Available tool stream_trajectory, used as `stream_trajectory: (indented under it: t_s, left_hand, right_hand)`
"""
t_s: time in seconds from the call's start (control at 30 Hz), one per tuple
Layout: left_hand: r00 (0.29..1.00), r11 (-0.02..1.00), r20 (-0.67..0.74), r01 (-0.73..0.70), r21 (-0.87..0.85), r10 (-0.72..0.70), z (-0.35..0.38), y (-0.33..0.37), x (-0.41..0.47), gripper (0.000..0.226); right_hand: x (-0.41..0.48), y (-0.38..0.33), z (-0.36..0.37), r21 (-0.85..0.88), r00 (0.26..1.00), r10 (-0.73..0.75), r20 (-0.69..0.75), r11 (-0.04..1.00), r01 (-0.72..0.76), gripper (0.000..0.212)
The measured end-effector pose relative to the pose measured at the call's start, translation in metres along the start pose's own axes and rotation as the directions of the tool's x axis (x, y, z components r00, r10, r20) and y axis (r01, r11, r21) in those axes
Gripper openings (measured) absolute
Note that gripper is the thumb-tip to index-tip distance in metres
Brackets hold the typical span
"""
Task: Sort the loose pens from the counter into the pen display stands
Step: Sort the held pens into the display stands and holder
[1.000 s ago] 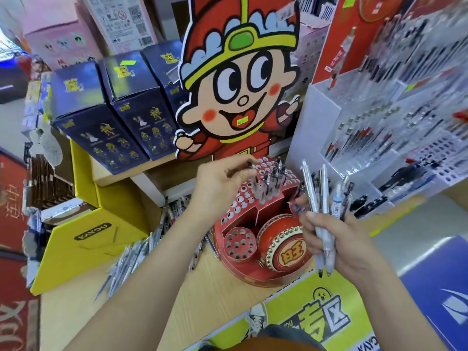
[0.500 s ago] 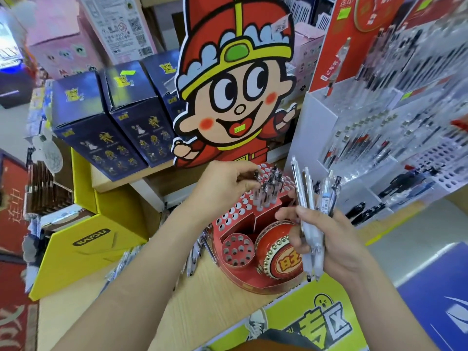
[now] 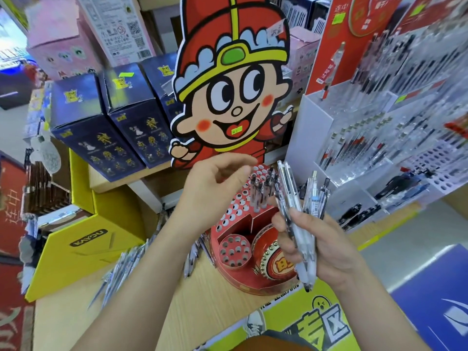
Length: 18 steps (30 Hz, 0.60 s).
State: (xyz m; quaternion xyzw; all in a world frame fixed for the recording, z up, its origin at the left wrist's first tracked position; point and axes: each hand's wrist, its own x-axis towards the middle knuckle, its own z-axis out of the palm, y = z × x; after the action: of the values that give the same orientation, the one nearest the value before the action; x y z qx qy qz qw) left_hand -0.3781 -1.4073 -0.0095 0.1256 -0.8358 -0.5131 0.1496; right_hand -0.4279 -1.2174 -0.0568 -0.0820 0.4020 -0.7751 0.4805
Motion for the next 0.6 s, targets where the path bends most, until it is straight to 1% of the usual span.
stream_trajectory:
  t_s: [0.03, 0.1, 0.13, 0.2, 0.23, 0.3, 0.37, 0.43, 0.47, 0.53, 0.6]
  left_hand:
    - [0.998, 0.997, 0.063, 0.026, -0.066, -0.022, 0.000, 0.008, -0.004, 0.016]
    - [0.980, 0.999, 0.198, 0.031, -0.040, -0.023, 0.004, 0.015, -0.011, 0.018]
    - [0.972, 0.999, 0.233, 0.033, -0.037, -0.023, 0.007, 0.015, -0.013, 0.019]
    - [0.970, 0.989, 0.234, 0.089, -0.116, -0.060, 0.008, 0.012, -0.014, 0.020]
    - [0.970, 0.977, 0.229, 0.128, -0.171, -0.087, 0.006, 0.010, -0.014, 0.018]
    - [0.970, 0.949, 0.214, 0.171, -0.266, -0.115, 0.002, 0.010, -0.015, 0.015]
    - [0.988, 0.940, 0.119, 0.135, -0.312, -0.102, -0.005, 0.012, -0.016, 0.014]
    - [0.997, 0.937, -0.032, 0.060, -0.343, -0.076, -0.013, 0.016, -0.017, 0.016]
    - [0.994, 0.938, -0.095, 0.021, -0.345, -0.057, -0.015, 0.016, -0.016, 0.016]
    - [0.985, 0.946, -0.172, -0.046, -0.321, -0.010, -0.017, 0.018, -0.016, 0.014]
    - [0.966, 0.936, -0.258, -0.091, -0.340, 0.001, -0.019, 0.021, -0.016, 0.013]
  right_hand:
    - [0.001, 0.000, 0.002, -0.024, 1.000, -0.007, -0.018, 1.000, 0.006, 0.054]
    - [0.002, -0.001, 0.007, -0.060, 0.998, -0.022, -0.050, 0.998, 0.019, 0.044]
    - [0.002, -0.002, 0.011, -0.068, 0.997, -0.024, -0.069, 0.997, 0.020, 0.038]
    - [0.001, -0.004, 0.017, -0.083, 0.994, -0.022, -0.104, 0.996, 0.013, 0.021]
    - [0.000, -0.005, 0.020, -0.109, 0.993, -0.019, -0.113, 0.994, 0.007, 0.020]
    - [0.000, -0.007, 0.023, -0.176, 0.991, -0.018, -0.132, 0.984, -0.006, 0.028]
    - [0.003, -0.011, 0.022, -0.194, 0.983, -0.040, -0.177, 0.981, 0.005, 0.031]
    - [0.005, -0.018, 0.018, -0.155, 0.971, -0.080, -0.226, 0.987, 0.046, 0.026]
    - [0.006, -0.022, 0.016, -0.145, 0.964, -0.105, -0.244, 0.987, 0.070, 0.022]
    - [0.008, -0.027, 0.013, -0.149, 0.950, -0.149, -0.275, 0.983, 0.111, 0.019]
    - [0.011, -0.028, 0.008, -0.150, 0.936, -0.178, -0.303, 0.979, 0.137, 0.018]
